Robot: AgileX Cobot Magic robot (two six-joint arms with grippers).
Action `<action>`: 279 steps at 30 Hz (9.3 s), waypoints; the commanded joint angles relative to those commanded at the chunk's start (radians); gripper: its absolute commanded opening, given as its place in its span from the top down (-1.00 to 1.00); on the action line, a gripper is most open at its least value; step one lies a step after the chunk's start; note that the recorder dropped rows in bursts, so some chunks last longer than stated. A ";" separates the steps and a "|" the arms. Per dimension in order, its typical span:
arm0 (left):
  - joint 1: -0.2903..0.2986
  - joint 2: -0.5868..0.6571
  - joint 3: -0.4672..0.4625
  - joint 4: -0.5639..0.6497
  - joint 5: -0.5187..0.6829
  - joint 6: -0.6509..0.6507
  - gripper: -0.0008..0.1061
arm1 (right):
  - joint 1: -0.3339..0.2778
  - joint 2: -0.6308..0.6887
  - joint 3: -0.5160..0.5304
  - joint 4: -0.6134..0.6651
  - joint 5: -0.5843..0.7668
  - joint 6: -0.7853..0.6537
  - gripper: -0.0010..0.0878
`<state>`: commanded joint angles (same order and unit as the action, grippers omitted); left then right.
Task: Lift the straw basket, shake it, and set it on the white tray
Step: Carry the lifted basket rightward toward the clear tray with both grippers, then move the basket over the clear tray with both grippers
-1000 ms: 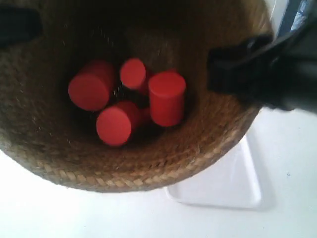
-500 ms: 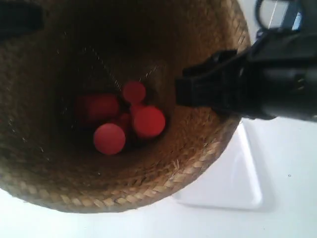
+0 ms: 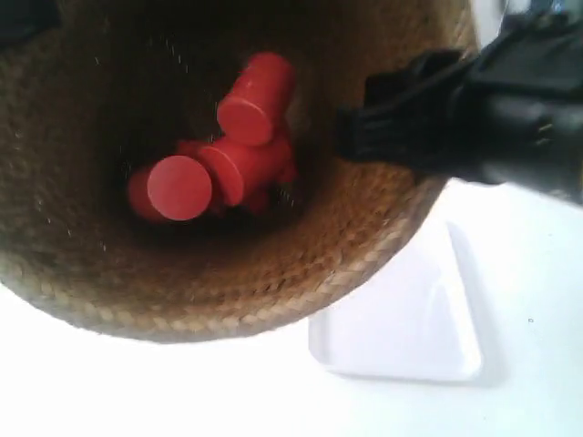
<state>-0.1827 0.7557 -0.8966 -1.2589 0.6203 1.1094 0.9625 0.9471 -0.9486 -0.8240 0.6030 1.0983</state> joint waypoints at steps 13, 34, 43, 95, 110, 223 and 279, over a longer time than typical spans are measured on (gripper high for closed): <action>0.000 -0.045 -0.024 0.068 -0.141 -0.161 0.99 | 0.088 -0.004 0.017 -0.087 0.014 0.000 0.98; 0.000 0.021 -0.005 0.070 -0.219 -0.282 0.99 | 0.151 0.083 0.029 -0.509 0.154 0.417 0.98; 0.000 0.087 0.009 0.199 -0.162 -0.502 0.99 | 0.178 0.179 0.015 -0.511 0.250 0.370 0.98; 0.000 -0.002 -0.110 0.098 0.035 -0.196 0.99 | 0.289 0.074 -0.085 -0.231 0.315 0.163 0.98; 0.000 -0.001 -0.032 0.135 -0.207 -0.199 0.99 | 0.263 0.098 -0.019 -0.584 0.334 0.401 0.98; -0.004 -0.057 -0.131 0.438 -0.107 -0.600 0.99 | 0.363 0.020 -0.015 -0.432 0.385 0.363 0.98; -0.004 0.410 -0.504 0.563 0.131 -1.027 0.99 | -0.266 0.142 -0.558 0.327 0.524 -0.568 0.98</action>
<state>-0.1869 1.1661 -1.4010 -0.6962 0.7515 0.0819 0.6963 1.0894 -1.5063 -0.4973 1.1274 0.5301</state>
